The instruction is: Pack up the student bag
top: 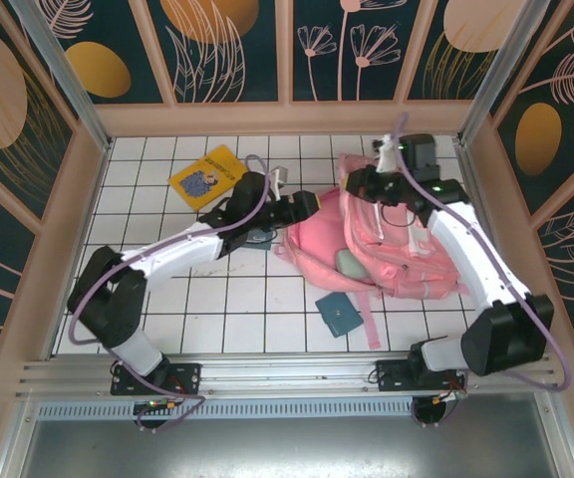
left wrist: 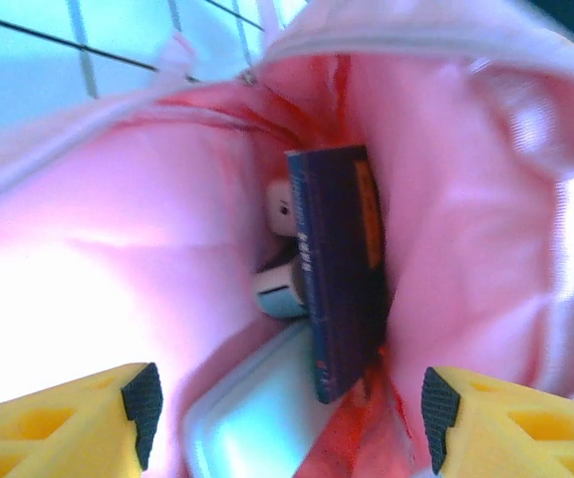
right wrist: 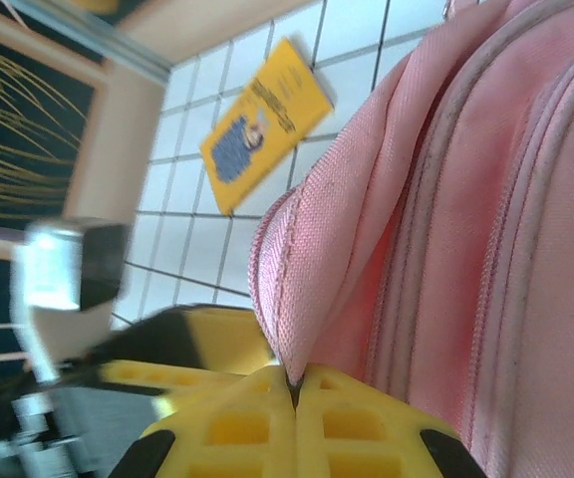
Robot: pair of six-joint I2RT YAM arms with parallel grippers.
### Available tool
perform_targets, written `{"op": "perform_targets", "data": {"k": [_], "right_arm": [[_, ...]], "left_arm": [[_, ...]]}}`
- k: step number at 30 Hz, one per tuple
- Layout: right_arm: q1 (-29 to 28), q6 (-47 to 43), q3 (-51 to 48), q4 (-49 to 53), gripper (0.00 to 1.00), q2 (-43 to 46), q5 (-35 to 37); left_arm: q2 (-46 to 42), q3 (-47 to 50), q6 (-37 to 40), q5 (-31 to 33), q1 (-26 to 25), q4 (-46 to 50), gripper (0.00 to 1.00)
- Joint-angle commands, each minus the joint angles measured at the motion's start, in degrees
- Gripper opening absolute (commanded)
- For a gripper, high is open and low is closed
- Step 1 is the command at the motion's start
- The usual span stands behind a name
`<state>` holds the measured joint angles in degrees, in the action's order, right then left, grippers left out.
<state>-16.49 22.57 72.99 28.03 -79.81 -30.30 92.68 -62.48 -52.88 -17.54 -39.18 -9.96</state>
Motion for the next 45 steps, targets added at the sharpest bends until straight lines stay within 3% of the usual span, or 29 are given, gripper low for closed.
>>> {"op": "perform_targets", "data": {"k": [1, 6, 9, 13, 19, 29, 40, 45], "right_arm": [[-3.1, -2.6, 0.9, -1.8, 0.0, -4.9, 9.5], [-5.8, -3.2, 2.6, -0.6, 0.0, -8.8, 15.0], [-4.8, -2.4, 2.7, -0.4, 0.0, -8.4, 19.1], [1.1, 1.4, 2.9, -1.6, 0.0, -7.7, 23.9], [7.5, 4.9, 3.5, -4.9, 0.0, -6.3, 28.2], [9.9, 3.9, 1.8, -6.4, 0.0, -5.3, 24.6], [13.6, 5.4, -2.5, -10.0, 0.0, -3.3, 16.5], [14.8, 6.7, -2.8, -11.4, 0.0, -3.4, 12.6]], "left_arm": [[-4.5, 1.8, 5.6, 4.3, 0.4, 6.3, 0.71], [-6.9, 5.8, 9.7, -3.5, -0.8, 9.9, 0.69], [-7.1, 6.4, 15.1, 0.2, -6.9, 14.8, 0.68], [-2.1, 5.7, 18.6, 2.7, -14.5, 17.9, 0.7], [7.9, -1.7, 19.0, 9.4, -20.9, 24.0, 0.7], [24.5, -25.8, 30.6, 24.7, -32.5, 44.2, 0.75], [38.4, -44.2, 39.1, 31.0, -38.3, 54.1, 0.79], [40.5, -43.8, 40.4, 37.3, -40.0, 56.5, 0.8]]}}
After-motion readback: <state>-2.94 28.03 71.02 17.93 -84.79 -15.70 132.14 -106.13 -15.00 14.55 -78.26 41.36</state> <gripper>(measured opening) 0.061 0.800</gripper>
